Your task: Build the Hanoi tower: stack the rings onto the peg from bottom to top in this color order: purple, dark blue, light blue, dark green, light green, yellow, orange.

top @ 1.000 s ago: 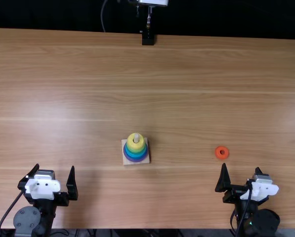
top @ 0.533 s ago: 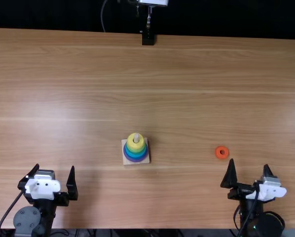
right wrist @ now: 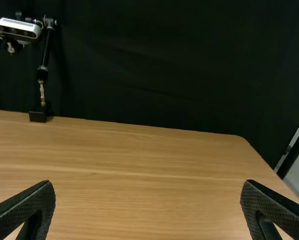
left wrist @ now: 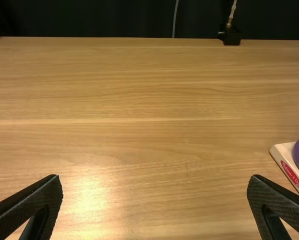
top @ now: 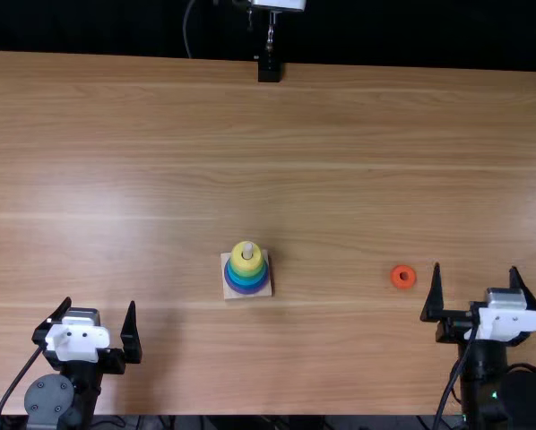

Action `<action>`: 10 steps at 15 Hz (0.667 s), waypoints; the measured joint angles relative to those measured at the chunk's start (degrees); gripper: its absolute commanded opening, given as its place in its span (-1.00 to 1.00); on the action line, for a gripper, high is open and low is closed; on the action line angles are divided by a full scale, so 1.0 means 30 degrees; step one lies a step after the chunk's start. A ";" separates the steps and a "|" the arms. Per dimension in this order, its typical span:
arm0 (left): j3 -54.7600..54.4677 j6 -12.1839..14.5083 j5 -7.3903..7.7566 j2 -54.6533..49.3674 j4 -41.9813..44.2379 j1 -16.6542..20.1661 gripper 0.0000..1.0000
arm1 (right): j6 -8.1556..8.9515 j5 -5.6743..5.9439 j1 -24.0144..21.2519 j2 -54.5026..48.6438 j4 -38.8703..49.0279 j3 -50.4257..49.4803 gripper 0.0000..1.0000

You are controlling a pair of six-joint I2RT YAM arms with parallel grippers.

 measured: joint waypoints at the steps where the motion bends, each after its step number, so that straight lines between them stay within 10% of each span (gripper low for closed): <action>1: 0.0000 0.0007 0.0000 0.0000 -0.0007 0.0007 1.00 | -0.0146 0.0000 0.0058 0.1195 -0.0146 0.0831 1.00; 7: 0.0000 0.0007 0.0000 0.0000 -0.0007 0.0007 1.00 | -0.0262 -0.0007 0.0678 0.9129 -0.4685 0.5202 1.00; 10: 0.0000 0.0007 -0.0007 0.0000 -0.0015 0.0007 1.00 | 0.2339 -0.0284 0.0678 1.2830 -0.8342 0.6943 1.00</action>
